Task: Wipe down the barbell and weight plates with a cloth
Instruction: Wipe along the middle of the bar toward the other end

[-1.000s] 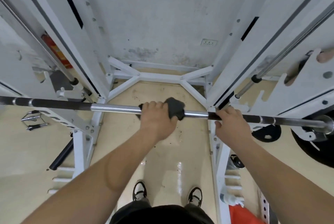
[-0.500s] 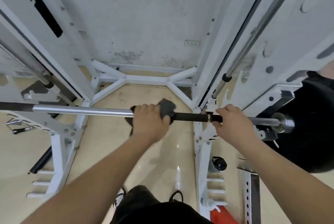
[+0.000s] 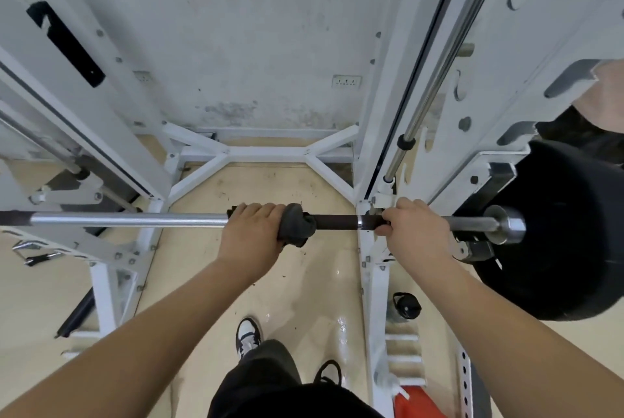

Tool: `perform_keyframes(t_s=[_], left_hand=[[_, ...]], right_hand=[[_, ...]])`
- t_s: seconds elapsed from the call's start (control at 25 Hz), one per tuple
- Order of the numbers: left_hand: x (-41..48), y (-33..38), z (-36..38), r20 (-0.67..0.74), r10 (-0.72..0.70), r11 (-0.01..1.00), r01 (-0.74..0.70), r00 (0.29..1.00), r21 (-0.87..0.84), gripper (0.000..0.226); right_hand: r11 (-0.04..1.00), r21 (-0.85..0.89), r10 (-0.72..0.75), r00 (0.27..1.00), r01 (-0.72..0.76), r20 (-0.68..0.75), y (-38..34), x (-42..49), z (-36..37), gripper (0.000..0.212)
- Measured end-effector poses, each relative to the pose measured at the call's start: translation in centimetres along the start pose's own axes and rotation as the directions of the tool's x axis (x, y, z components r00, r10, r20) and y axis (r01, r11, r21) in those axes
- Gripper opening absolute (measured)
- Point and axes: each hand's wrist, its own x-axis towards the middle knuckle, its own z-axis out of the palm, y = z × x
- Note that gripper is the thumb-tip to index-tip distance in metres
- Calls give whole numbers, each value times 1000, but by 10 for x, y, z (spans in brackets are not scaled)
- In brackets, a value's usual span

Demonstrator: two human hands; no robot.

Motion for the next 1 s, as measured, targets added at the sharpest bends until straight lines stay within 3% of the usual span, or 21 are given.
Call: perform_keyframes(t_s=[0.08, 0.32, 0.48, 0.6, 0.68, 0.76, 0.88, 1.0], left_hand=[[14, 24, 2, -14, 27, 999, -27, 1000, 30, 41], [18, 53, -8, -31, 236, 963, -238, 971, -131, 57], [-9, -20, -14, 0, 50, 989, -49, 999, -140, 41], [1, 12, -12, -47, -172, 983, 168, 984, -80, 21], [12, 68, -3, -47, -124, 986, 117, 991, -121, 29], [16, 105, 7, -87, 36, 981, -52, 996, -187, 44], [14, 81, -2, -95, 225, 950, -240, 970, -200, 59], [-4, 24, -18, -6, 111, 979, -111, 994, -169, 50]], right_hand=[[1000, 6, 10, 1000, -10, -5, 0, 1, 1, 25], [999, 18, 27, 999, -28, 31, -2, 4, -4, 21], [999, 26, 30, 999, -31, 27, -4, 4, -3, 20], [999, 30, 28, 999, -29, 27, -3, 4, -5, 19], [999, 18, 28, 999, -29, 40, -4, 4, -8, 16], [999, -21, 36, 999, -35, 39, -5, 4, -10, 13], [999, -3, 36, 998, -36, 58, -7, 4, -9, 14], [999, 37, 31, 998, -33, 62, -5, 7, -6, 19]])
